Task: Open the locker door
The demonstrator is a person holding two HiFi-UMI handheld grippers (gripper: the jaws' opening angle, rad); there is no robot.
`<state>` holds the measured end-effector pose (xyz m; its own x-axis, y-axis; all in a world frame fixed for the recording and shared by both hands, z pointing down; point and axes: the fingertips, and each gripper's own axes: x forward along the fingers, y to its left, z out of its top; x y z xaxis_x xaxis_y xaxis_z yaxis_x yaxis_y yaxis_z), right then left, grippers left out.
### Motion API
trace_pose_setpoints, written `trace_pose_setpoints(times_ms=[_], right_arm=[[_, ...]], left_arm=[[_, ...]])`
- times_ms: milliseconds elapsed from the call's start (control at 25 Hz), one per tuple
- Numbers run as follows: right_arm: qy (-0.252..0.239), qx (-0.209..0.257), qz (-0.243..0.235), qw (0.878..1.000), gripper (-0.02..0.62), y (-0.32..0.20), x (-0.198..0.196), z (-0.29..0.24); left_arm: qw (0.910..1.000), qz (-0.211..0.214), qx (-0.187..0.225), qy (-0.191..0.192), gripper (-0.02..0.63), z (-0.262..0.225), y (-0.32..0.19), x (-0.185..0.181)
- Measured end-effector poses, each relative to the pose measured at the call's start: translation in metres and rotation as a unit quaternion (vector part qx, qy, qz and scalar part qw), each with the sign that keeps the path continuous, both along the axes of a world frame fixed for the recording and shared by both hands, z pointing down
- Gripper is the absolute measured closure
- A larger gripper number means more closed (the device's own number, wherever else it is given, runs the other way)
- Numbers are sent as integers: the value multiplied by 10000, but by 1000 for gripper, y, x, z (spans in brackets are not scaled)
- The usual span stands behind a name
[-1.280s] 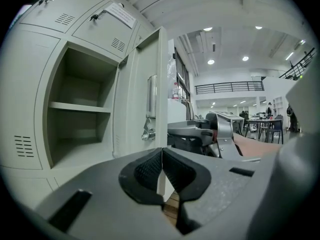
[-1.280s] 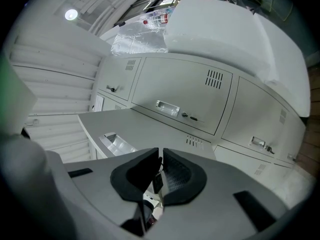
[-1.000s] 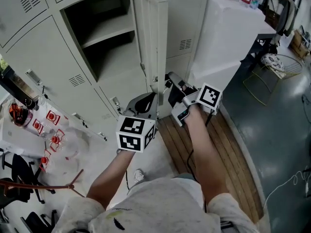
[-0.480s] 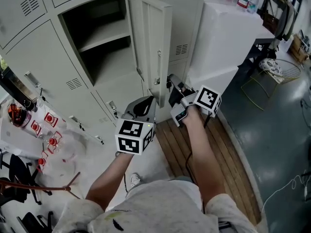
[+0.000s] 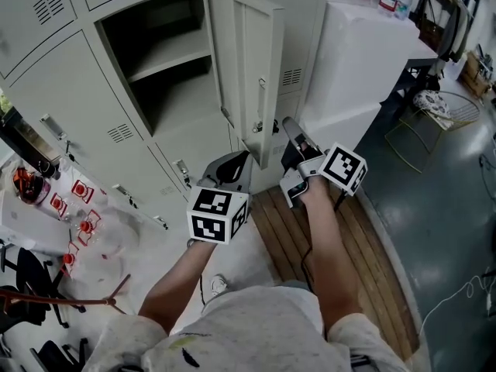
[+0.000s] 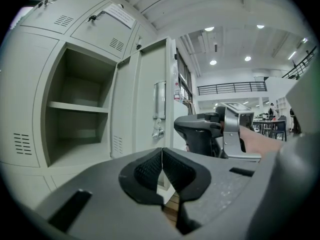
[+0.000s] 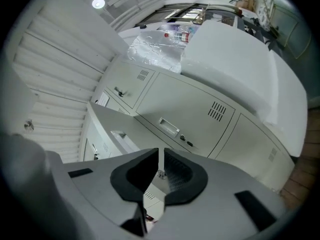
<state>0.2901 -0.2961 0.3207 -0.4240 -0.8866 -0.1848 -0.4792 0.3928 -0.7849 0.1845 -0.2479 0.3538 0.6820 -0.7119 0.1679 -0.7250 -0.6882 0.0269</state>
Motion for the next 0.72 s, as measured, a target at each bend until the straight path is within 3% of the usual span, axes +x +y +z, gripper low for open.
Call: trace_pose_setpoints(times_ms=[200, 360, 720], right_arm=[[476, 171, 330, 9982, 569, 21, -12, -12], [1165, 378, 546, 9910, 580, 35, -29, -24], [2163, 737, 437, 9726, 586, 40, -101, -38]], left_arm=[[10000, -2, -5, 27, 600, -1, -2, -15], [10000, -35, -7, 62, 600, -4, -4, -31], [9993, -365, -26, 100, 600, -10, -17, -89]])
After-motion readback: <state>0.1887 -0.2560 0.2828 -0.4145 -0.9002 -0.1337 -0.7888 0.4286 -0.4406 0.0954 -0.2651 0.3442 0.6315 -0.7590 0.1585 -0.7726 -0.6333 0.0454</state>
